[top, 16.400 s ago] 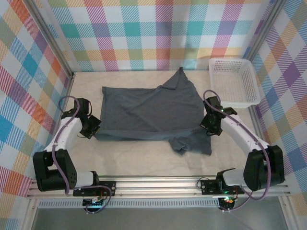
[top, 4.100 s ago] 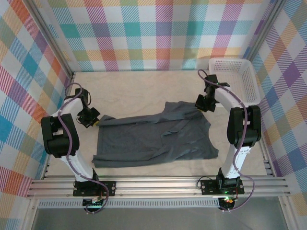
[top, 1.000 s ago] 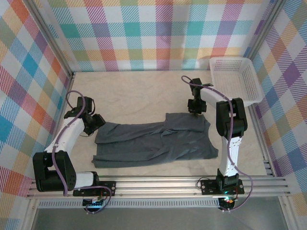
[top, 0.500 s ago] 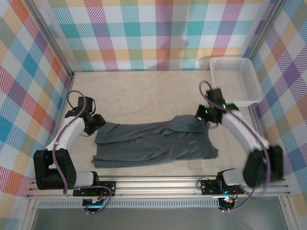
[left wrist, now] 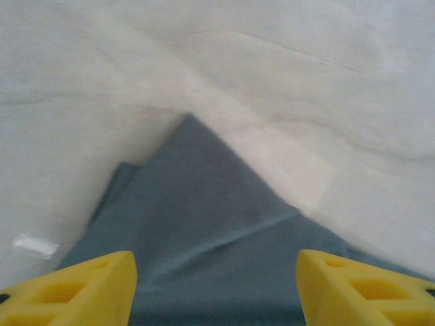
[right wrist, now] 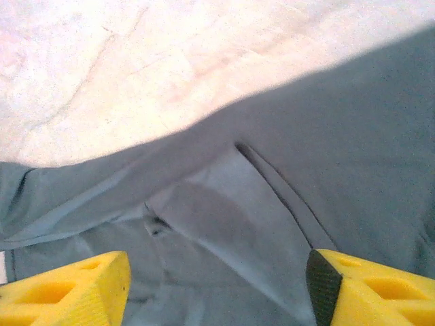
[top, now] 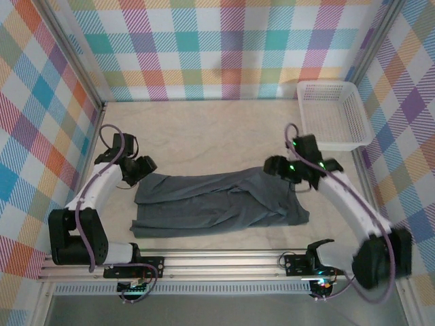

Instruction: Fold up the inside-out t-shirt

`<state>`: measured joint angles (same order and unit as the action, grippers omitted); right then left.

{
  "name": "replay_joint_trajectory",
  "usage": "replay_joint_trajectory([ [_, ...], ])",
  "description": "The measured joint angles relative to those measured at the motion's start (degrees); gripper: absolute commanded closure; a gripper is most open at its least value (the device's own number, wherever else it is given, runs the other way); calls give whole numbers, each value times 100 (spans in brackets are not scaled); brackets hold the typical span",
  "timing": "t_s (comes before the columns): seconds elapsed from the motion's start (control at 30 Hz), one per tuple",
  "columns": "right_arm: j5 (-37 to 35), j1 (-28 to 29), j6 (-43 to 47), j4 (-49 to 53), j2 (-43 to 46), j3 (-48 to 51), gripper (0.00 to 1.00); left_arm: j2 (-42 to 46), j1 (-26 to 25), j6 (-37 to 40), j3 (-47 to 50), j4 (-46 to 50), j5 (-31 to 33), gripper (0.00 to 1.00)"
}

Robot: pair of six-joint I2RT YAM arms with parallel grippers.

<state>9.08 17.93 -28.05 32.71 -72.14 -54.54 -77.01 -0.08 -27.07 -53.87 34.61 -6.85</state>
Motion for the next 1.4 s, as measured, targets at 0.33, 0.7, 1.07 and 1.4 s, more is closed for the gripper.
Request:
replay_joint_trajectory([
  [0.33,210,243,514,-323,-2822,-835,61,695,-555,98,306,-492,-1154,24],
  [0.7,658,365,164,-317,-2201,-435,100,625,-557,118,361,-483,-986,24],
  [1.07,597,2304,-1349,24,-140,833,36,527,-667,116,361,-481,-782,24],
  [1.4,-1768,1093,-861,540,-409,-59,100,446,-1471,-391,398,-74,11,100],
])
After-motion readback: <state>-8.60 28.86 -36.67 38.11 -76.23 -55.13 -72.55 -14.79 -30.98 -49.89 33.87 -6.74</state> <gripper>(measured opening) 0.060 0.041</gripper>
